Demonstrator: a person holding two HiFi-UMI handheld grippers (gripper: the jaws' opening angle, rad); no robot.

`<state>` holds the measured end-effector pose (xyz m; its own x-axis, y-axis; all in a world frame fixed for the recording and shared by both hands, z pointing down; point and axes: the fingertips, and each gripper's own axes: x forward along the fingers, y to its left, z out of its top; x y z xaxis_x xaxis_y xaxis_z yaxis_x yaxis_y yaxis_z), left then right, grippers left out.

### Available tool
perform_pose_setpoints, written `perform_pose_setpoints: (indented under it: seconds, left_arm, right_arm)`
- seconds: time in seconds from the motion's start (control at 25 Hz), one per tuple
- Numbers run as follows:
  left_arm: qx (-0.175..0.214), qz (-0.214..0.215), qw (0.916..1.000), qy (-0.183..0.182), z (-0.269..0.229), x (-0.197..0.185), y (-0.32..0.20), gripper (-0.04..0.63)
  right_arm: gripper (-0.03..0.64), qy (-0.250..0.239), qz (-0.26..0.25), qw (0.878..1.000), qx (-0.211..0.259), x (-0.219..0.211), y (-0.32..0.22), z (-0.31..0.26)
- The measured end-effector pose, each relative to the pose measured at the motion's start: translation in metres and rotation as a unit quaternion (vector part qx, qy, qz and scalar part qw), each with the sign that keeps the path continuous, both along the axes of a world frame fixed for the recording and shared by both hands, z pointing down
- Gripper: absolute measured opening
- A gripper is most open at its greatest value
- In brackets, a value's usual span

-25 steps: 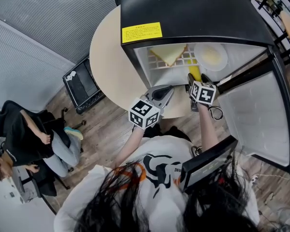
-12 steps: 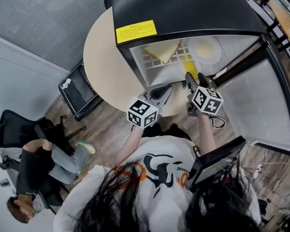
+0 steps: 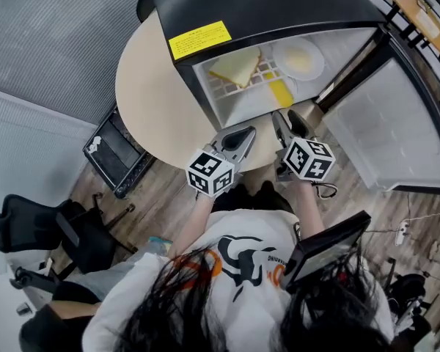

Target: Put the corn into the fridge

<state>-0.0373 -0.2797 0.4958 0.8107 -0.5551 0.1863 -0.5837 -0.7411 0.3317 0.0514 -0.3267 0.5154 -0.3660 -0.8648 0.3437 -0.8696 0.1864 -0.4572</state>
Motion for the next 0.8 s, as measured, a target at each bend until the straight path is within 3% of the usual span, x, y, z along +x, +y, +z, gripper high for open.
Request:
perform_pose_setpoints:
  seconds: [0.32,0.8]
  left_arm:
    - [-0.029,0.015,0.9994,0.011,0.021,-0.01,0.026,0.012]
    - [-0.024,0.034,0.999,0.015,0.016,0.003,0.046,0.012]
  right_arm:
    - [0.142,0.012,0.02,1.0,-0.011,-0.012,0.048,0.004]
    - [0.087,0.018,0.039,0.999,-0.029,0.0,0.087,0.019]
